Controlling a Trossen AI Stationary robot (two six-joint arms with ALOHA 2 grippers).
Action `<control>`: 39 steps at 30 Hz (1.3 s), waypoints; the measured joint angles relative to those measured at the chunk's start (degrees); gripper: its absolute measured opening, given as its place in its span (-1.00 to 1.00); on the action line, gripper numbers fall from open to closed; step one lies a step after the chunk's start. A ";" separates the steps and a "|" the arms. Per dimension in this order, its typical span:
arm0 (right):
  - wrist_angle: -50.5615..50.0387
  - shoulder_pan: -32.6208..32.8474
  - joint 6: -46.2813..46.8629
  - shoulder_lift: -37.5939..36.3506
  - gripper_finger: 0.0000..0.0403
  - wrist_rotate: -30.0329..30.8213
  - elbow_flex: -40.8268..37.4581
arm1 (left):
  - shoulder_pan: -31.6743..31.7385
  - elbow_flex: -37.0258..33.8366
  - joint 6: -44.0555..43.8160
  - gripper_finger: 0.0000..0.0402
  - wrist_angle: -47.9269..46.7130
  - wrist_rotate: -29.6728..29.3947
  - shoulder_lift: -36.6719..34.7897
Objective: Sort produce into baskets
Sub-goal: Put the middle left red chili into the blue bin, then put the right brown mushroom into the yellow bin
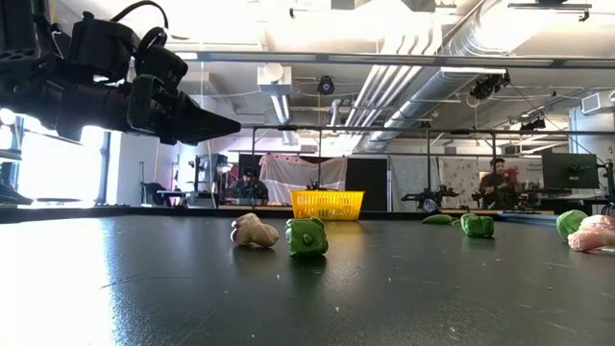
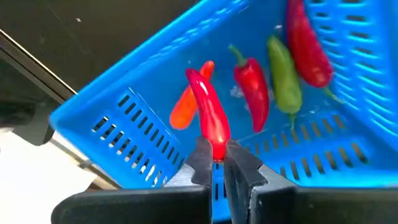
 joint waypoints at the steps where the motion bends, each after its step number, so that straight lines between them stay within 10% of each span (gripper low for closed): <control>1: 1.13 0.05 -0.02 0.00 -0.99 -0.31 -0.76 | 0.00 0.00 0.28 -1.00 0.00 0.00 0.00; 8: -6.34 0.94 0.48 0.00 -0.88 0.71 1.59 | 0.00 0.00 -0.11 -1.00 0.00 0.00 0.00; 21: -23.52 -1.78 -4.86 -0.33 -0.02 12.55 10.42 | 0.00 0.00 -0.66 -1.00 0.13 0.00 0.00; 28: -23.63 -12.75 -13.29 -0.33 -0.14 24.07 6.39 | 0.01 0.00 -0.81 -1.00 0.24 0.00 0.00; 39: -6.01 -28.55 -23.61 -0.35 -0.30 22.62 -5.99 | 0.02 0.00 -1.25 -1.00 -0.02 0.00 0.00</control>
